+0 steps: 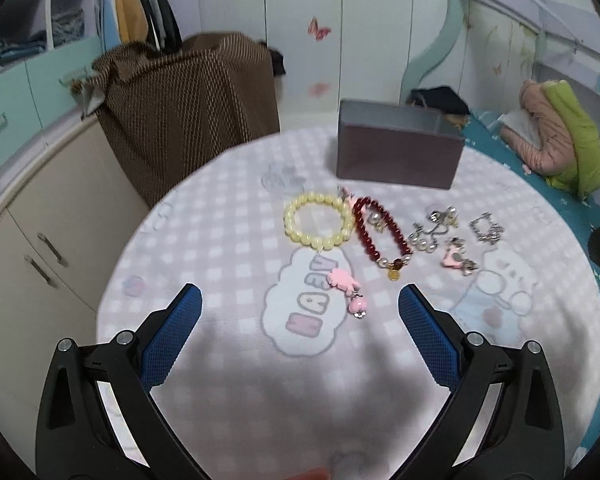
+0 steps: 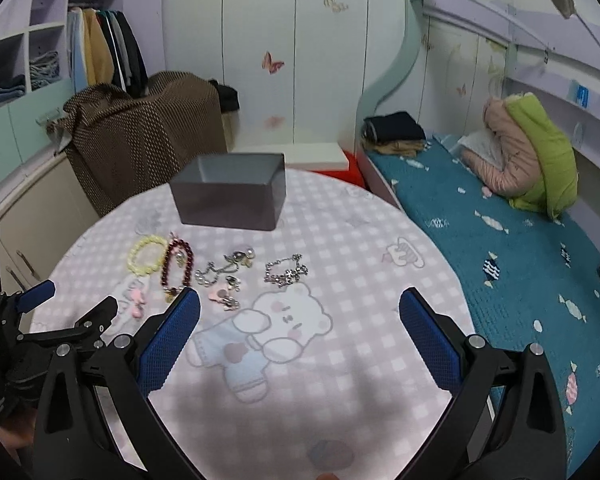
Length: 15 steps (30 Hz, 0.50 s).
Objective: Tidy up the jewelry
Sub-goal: 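Move both tools down toward the jewelry in front of the grey box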
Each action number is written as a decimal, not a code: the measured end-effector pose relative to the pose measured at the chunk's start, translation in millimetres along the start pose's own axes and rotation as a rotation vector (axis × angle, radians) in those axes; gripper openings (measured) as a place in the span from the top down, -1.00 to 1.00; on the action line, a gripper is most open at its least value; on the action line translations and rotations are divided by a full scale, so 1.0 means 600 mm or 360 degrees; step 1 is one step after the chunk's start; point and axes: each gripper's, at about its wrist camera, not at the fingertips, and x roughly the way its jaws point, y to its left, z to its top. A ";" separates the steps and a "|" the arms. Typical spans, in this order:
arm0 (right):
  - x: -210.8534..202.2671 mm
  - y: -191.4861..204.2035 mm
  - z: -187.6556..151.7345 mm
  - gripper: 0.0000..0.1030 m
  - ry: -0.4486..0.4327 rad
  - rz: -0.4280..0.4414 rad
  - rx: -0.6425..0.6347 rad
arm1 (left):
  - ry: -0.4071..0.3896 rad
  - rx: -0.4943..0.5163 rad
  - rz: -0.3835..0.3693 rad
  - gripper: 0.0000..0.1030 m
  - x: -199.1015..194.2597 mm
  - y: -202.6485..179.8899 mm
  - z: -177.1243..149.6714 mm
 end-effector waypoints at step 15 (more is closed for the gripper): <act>0.082 -0.016 0.007 -0.86 0.0199 0.0065 0.0000 | 0.0268 -0.0010 -0.0021 -0.88 0.094 -0.002 0.007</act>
